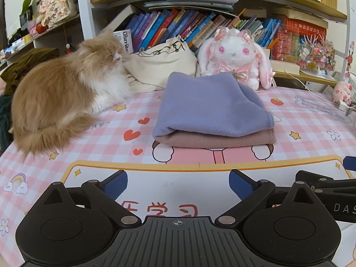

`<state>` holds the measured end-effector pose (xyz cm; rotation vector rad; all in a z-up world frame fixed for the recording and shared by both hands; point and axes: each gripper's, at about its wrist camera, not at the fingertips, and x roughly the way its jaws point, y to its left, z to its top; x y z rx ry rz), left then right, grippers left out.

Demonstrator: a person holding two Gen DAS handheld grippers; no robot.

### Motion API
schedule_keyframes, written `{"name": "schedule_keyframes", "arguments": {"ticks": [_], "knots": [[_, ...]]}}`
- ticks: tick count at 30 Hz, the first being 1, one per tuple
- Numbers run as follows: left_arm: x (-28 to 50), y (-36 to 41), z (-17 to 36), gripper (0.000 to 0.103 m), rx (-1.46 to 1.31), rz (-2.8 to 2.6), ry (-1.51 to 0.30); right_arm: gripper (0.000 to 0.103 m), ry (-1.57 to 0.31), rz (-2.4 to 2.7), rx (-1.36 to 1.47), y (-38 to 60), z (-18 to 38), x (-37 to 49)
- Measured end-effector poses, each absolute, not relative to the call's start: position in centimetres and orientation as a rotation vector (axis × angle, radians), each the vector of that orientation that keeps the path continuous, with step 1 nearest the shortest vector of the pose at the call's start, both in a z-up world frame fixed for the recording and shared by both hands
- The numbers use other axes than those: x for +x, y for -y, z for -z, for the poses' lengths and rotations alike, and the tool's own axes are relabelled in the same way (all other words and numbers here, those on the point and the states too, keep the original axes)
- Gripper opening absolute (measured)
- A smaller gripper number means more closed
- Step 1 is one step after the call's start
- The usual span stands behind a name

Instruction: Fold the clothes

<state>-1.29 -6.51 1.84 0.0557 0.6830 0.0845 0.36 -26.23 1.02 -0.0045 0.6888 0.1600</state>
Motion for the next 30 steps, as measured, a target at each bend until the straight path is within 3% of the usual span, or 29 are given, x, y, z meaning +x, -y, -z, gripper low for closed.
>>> {"name": "schedule_keyframes", "arguments": {"ticks": [30], "knots": [[-1.26, 6.06, -1.75, 0.100, 0.035, -0.087, -0.695, 0.098, -0.706, -0.160, 0.003, 26.22, -0.84, 0.39]]}}
